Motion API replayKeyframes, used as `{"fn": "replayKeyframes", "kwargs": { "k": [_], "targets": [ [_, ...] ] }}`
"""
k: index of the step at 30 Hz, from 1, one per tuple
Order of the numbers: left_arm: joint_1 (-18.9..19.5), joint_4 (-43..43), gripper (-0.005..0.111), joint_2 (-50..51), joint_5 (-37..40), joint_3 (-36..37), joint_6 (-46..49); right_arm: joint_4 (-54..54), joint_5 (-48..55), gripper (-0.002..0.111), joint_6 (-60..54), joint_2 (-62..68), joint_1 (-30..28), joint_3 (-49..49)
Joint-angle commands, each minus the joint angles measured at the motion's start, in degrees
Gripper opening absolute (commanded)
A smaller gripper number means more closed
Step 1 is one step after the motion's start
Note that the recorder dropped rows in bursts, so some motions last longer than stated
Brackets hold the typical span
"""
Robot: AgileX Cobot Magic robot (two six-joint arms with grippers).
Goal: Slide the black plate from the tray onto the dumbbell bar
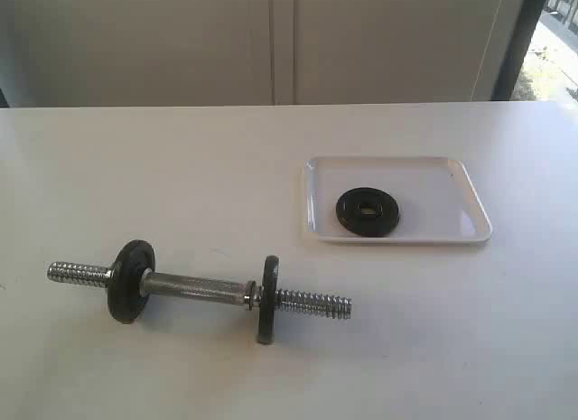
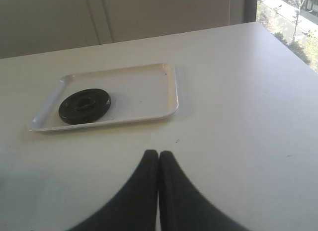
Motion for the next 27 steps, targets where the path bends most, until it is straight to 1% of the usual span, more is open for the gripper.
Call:
{"fn": "replayKeyframes", "kwargs": {
  "k": [1,11,16,27],
  "targets": [
    [0.0,-0.4,0.000,-0.2,0.2,0.1,-0.3,-0.2,-0.2,0.000,0.3,-0.4,0.0,0.4],
    [0.0,-0.4,0.000,-0.2,0.2,0.1,-0.3,-0.2,-0.2,0.000,0.3,-0.4,0.0,0.4],
    [0.0,-0.4,0.000,-0.2,0.2,0.1,-0.3,-1.5,-0.1,0.000,-3.2,-0.4,0.0,0.4],
    [0.0,-0.4,0.000,-0.2,0.2,0.1,-0.3,-3.3,-0.1,0.000,-3.2,-0.4,0.0,0.4]
  ]
}}
